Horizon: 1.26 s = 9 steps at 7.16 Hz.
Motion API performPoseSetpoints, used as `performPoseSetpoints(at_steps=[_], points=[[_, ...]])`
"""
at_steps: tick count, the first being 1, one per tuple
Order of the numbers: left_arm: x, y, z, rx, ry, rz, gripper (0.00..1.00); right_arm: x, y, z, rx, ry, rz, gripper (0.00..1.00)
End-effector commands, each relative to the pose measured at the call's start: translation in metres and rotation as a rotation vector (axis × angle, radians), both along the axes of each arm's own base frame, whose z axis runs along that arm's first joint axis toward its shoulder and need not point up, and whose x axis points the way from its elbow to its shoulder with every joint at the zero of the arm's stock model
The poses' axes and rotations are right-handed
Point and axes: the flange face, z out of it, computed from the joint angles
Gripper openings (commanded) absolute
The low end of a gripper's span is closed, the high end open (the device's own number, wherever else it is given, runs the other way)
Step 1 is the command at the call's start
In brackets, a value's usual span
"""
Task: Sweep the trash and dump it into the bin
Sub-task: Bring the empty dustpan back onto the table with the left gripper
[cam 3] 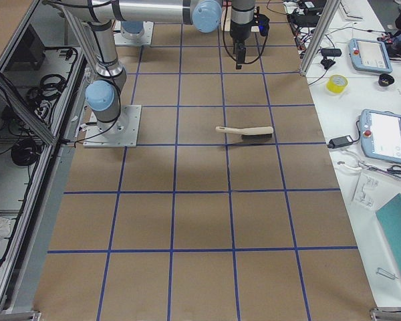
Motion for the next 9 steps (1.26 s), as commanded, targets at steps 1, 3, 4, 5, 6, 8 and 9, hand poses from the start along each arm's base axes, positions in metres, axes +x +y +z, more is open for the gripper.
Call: performPoseSetpoints(at_steps=[1,3,4,5,6,8,9], points=[[-0.004,-0.015,-0.031,0.003,-0.010,0.015,0.00,0.048,0.020,0.000,0.003,0.003,0.085,1.00],[-0.007,-0.033,-0.056,-0.082,-0.038,-0.035,0.00,0.050,0.043,-0.014,0.034,0.009,0.088,1.00],[-0.007,-0.035,-0.069,-0.070,-0.036,-0.035,0.00,0.050,0.050,-0.016,0.039,0.011,0.088,1.00],[-0.007,-0.032,-0.081,-0.057,-0.035,-0.055,0.00,0.050,0.052,-0.017,0.042,0.011,0.087,1.00],[-0.010,-0.022,-0.096,-0.032,-0.027,-0.052,0.00,0.049,0.057,-0.009,0.027,0.024,0.087,1.00],[-0.019,-0.017,-0.100,-0.035,-0.027,-0.055,0.00,0.048,0.067,-0.013,0.120,0.023,0.099,1.00],[-0.019,-0.018,-0.100,-0.035,-0.027,-0.054,0.00,0.048,0.067,-0.013,0.121,0.020,0.101,1.00]])
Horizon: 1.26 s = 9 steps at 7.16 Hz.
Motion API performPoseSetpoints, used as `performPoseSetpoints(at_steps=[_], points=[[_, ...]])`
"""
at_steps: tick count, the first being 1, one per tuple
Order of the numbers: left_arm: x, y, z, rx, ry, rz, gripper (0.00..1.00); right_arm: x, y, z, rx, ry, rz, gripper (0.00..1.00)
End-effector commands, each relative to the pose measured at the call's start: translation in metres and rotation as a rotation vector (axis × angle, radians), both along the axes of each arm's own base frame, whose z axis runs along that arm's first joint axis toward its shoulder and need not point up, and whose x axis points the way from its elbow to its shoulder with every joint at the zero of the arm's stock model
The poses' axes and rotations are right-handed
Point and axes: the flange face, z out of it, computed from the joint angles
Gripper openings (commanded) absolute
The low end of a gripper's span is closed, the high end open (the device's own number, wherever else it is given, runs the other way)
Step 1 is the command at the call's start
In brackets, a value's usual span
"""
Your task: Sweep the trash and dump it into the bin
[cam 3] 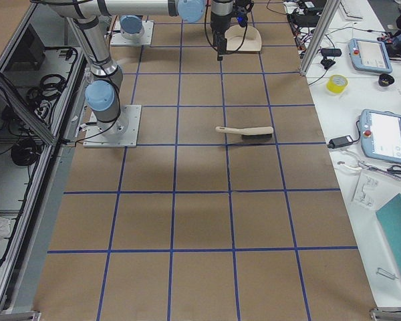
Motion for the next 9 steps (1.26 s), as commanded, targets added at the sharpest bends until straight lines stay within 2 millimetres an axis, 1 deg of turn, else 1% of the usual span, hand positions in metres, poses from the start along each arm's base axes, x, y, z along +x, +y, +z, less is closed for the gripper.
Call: performPoseSetpoints(at_steps=[1,2,3,4,5,6,7,8,9], points=[[-0.004,0.003,0.004,-0.008,0.014,0.013,0.42,0.000,0.001,0.005,-0.006,-0.001,-0.010,1.00],[-0.007,0.005,0.018,-0.019,0.013,0.014,0.59,0.000,-0.002,0.010,-0.050,-0.004,-0.010,1.00],[-0.023,0.015,0.045,-0.001,0.024,0.012,0.58,0.000,-0.004,0.011,-0.066,-0.003,-0.010,1.00],[-0.036,0.032,0.095,0.027,0.033,0.044,0.58,0.001,-0.003,0.012,-0.071,-0.009,-0.010,1.00],[-0.058,0.058,0.143,0.060,0.034,0.128,0.58,0.001,-0.003,0.012,-0.072,-0.010,-0.010,1.00],[-0.071,0.086,0.186,0.075,0.059,0.208,0.59,0.002,-0.003,0.012,-0.072,-0.016,-0.010,1.00],[-0.091,0.121,0.222,0.119,0.112,0.323,0.65,0.002,-0.003,0.012,-0.071,-0.019,-0.009,1.00],[-0.107,0.149,0.257,0.096,0.119,0.510,0.80,0.002,-0.003,0.012,-0.071,-0.019,-0.009,1.00],[-0.116,0.174,0.273,0.116,0.134,0.655,0.86,0.002,-0.003,0.012,-0.071,-0.019,-0.007,1.00]])
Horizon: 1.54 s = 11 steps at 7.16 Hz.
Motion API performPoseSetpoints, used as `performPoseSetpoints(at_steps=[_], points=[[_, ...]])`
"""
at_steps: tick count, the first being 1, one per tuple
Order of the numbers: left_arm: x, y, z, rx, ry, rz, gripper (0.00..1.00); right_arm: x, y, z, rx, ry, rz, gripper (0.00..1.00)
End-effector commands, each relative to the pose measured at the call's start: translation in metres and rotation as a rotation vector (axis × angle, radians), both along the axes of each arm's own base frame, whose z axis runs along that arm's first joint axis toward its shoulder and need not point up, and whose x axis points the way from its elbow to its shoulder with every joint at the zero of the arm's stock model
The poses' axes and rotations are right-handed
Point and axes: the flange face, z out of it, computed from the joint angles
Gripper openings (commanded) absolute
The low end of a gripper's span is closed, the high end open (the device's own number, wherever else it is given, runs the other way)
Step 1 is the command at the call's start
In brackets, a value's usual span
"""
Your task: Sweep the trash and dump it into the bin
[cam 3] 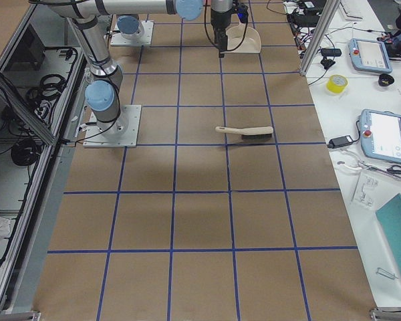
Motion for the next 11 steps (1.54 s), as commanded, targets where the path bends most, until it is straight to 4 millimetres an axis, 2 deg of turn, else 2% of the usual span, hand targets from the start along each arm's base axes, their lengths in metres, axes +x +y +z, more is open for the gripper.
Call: performPoseSetpoints(at_steps=[1,2,3,4,5,6,7,9,11], points=[[-0.026,0.059,0.043,0.059,0.016,0.301,0.86,0.000,0.000,0.000,0.002,0.001,0.001,1.00],[-0.033,0.067,0.060,0.038,0.020,0.460,0.89,0.000,0.000,0.000,0.002,-0.001,0.003,1.00],[-0.034,0.076,0.064,0.048,0.020,0.662,0.89,0.000,0.001,-0.002,0.006,-0.001,0.003,1.00],[-0.035,0.084,0.070,0.048,0.018,0.830,0.94,0.001,0.002,-0.001,0.005,-0.005,0.003,1.00],[-0.036,0.091,0.071,0.053,0.007,0.875,0.96,0.001,0.002,-0.001,0.003,-0.013,0.003,1.00],[-0.040,0.090,0.064,0.056,-0.030,0.960,1.00,0.001,0.002,-0.001,0.005,-0.011,0.002,1.00],[-0.043,0.082,0.058,0.027,-0.087,1.001,1.00,0.001,0.002,-0.002,0.006,-0.011,0.002,1.00],[-0.045,0.068,0.052,0.008,-0.074,1.164,1.00,0.001,0.002,-0.002,0.005,-0.010,0.002,1.00],[-0.055,0.058,0.044,-0.028,-0.048,1.155,1.00,0.001,0.002,-0.002,0.005,-0.010,0.000,1.00]])
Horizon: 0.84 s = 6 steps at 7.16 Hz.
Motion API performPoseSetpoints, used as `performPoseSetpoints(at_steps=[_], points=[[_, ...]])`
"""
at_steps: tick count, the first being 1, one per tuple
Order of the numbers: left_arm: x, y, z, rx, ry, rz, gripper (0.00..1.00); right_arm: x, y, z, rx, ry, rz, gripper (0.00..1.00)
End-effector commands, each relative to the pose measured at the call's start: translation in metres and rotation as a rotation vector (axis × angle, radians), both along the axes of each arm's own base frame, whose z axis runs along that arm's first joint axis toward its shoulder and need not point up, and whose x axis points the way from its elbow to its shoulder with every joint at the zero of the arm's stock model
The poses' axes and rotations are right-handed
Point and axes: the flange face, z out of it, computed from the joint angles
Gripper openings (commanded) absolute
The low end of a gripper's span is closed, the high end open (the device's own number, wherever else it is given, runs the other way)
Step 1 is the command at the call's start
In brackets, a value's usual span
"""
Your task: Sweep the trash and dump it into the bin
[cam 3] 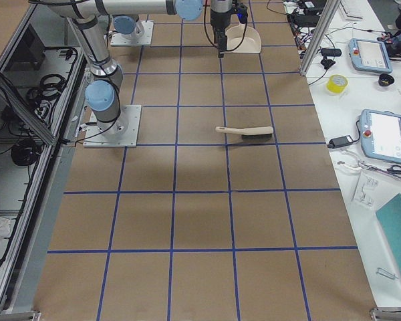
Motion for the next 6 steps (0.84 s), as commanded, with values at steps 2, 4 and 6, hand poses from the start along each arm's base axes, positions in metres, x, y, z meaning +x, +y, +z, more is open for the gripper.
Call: performPoseSetpoints(at_steps=[2,4,6], points=[[-0.0053,-0.0128,-0.0075,-0.048,-0.008,-0.010,1.00,-0.0001,-0.0001,0.0002,-0.002,0.001,-0.001,1.00],[-0.0063,-0.0130,-0.0104,-0.044,-0.005,-0.015,1.00,-0.0001,-0.0001,0.0002,-0.002,0.001,-0.003,1.00],[-0.0060,-0.0127,-0.0126,-0.039,-0.008,-0.016,1.00,-0.0001,-0.0004,0.0011,-0.005,0.001,-0.003,1.00]])
